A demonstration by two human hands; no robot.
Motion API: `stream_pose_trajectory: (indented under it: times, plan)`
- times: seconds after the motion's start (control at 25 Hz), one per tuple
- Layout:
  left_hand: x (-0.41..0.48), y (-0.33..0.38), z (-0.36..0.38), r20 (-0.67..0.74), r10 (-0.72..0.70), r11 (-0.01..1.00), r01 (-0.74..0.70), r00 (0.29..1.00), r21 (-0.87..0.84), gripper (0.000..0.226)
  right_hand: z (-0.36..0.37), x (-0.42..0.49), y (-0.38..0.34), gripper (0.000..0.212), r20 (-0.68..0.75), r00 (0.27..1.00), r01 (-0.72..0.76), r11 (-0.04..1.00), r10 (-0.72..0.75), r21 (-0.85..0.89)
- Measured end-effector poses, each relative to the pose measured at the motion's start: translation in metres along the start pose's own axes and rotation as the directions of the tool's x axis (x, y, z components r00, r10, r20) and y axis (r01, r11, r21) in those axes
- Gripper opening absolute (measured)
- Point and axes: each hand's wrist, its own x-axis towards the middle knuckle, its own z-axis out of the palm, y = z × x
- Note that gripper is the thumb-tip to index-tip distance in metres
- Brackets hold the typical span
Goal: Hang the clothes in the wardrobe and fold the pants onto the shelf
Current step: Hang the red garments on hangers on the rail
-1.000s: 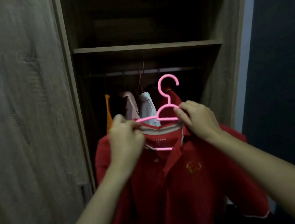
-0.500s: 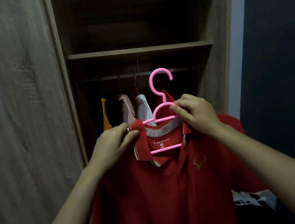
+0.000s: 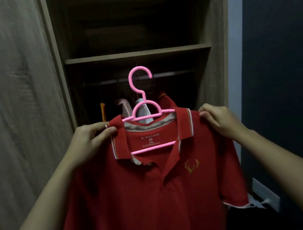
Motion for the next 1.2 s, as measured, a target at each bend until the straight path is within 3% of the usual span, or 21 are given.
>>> stream_pose_trajectory:
  times: [0.08, 0.16, 0.2, 0.24, 0.32, 0.44, 0.48, 0.56, 0.6, 0.68, 0.76, 0.84, 1.0, 1.16, 1.2]
  plan:
    - [-0.001, -0.008, -0.013, -0.075, -0.006, 1.0, 0.008, 0.997, 0.029, 0.026, -0.001, -0.009, 0.007, 0.03, 0.027, 0.992, -0.125, 0.98, 0.122, 0.156]
    - [0.001, -0.015, -0.03, -0.125, -0.033, 0.998, 0.039, 0.992, 0.041, 0.021, 0.006, -0.028, 0.016, 0.033, 0.216, 0.945, -0.298, 0.917, 0.245, 0.264]
    - [0.002, -0.018, -0.038, -0.132, -0.043, 0.997, 0.051, 0.99, 0.062, 0.018, 0.011, -0.037, 0.021, 0.023, 0.235, 0.932, -0.336, 0.901, 0.277, 0.274]
    - [0.002, -0.018, -0.044, -0.125, -0.047, 0.995, 0.058, 0.991, 0.084, 0.019, 0.015, -0.043, 0.023, 0.011, 0.192, 0.932, -0.358, 0.866, 0.307, 0.35]
    - [0.001, -0.017, -0.053, -0.097, -0.046, 0.993, 0.056, 0.994, 0.103, 0.028, 0.01, -0.043, 0.023, 0.014, 0.061, 0.916, -0.382, 0.819, 0.395, 0.427]
    - [0.001, -0.018, -0.053, -0.094, -0.061, 0.996, 0.066, 0.994, 0.055, 0.034, -0.005, -0.034, 0.027, 0.016, 0.154, 0.881, -0.473, 0.843, 0.447, 0.255]
    - [0.001, -0.019, -0.048, -0.091, -0.062, 0.997, 0.065, 0.994, 0.04, 0.034, -0.008, -0.028, 0.024, 0.025, 0.175, 0.873, -0.481, 0.863, 0.455, 0.156]
    - [0.003, -0.021, -0.036, -0.059, -0.035, 0.999, 0.037, 0.998, 0.03, 0.03, -0.009, -0.015, 0.003, 0.044, 0.049, 0.953, -0.301, 0.951, 0.298, 0.067]
    - [0.002, -0.018, -0.028, -0.042, -0.019, 1.0, 0.02, 0.999, 0.019, 0.024, -0.008, -0.006, -0.013, 0.046, 0.013, 0.984, -0.18, 0.982, 0.179, 0.065]
    - [0.005, -0.012, -0.014, -0.001, 0.016, 1.0, -0.016, 1.0, -0.019, 0.007, -0.006, 0.011, -0.042, 0.04, 0.074, 0.997, -0.009, 0.999, 0.012, -0.049]
    - [0.009, -0.004, -0.01, 0.033, 0.034, 0.999, -0.033, 0.999, -0.03, 0.019, -0.002, 0.016, -0.054, 0.028, 0.121, 0.992, -0.027, 0.995, 0.039, -0.1]
    - [0.012, -0.005, -0.01, 0.055, 0.035, 0.999, -0.035, 0.998, -0.007, 0.014, 0.0, 0.014, -0.054, 0.023, 0.023, 0.996, -0.087, 0.995, 0.089, -0.056]
    - [0.014, -0.01, -0.009, -0.084, -0.017, 0.999, 0.021, 0.996, 0.048, 0.031, 0.003, 0.016, -0.067, 0.031, -0.198, 0.97, -0.15, 0.988, 0.141, -0.029]
    - [0.002, -0.02, -0.009, -0.051, -0.116, 0.979, 0.122, 0.992, 0.164, 0.025, -0.004, 0.022, -0.06, 0.04, -0.288, 0.927, -0.22, 0.97, 0.24, 0.101]
    - [-0.006, -0.025, -0.009, -0.027, -0.189, 0.972, 0.191, 0.982, 0.137, 0.042, -0.007, 0.023, -0.058, 0.042, -0.312, 0.91, -0.247, 0.961, 0.274, 0.123]
